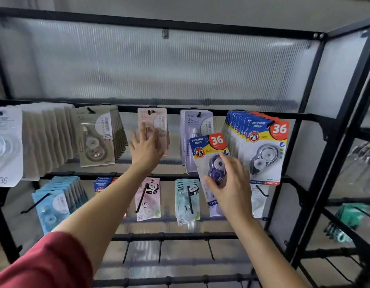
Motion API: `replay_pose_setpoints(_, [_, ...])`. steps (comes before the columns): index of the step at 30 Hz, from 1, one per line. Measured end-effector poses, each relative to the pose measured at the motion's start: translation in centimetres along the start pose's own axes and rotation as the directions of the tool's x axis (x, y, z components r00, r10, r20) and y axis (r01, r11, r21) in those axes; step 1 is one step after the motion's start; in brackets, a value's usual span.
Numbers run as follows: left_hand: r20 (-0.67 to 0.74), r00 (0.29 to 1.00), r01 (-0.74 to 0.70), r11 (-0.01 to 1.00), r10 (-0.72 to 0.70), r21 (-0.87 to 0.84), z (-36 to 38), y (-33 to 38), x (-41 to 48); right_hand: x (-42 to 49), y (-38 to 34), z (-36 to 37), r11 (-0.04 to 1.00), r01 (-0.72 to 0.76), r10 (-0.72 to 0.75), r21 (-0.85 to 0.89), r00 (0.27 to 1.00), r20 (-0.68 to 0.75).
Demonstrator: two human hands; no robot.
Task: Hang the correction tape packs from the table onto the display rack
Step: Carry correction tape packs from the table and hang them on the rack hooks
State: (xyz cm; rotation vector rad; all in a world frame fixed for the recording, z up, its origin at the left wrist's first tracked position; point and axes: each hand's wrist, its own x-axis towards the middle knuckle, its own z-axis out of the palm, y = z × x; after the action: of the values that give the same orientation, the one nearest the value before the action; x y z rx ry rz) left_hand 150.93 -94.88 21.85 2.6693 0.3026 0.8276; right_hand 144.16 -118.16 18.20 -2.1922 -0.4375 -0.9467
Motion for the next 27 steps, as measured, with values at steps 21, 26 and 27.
replay_pose_setpoints(21, [0.077,0.982,-0.15,0.959,0.173,-0.24,2.4,2.7,-13.9,-6.9,-0.1,-5.8,0.986,-0.147,0.14,-0.073,0.986,-0.086])
replay_pose_setpoints(26, [0.099,0.973,-0.178,0.951,0.208,-0.252,4.0,5.4,-15.2,-6.5,1.4,-7.9,0.986,-0.137,0.127,-0.098,0.986,-0.105])
replay_pose_setpoints(27, [0.098,0.972,-0.182,0.95,0.212,-0.254,4.3,5.9,-15.4,-6.1,1.8,-8.3,0.986,-0.132,0.119,-0.103,0.986,-0.117])
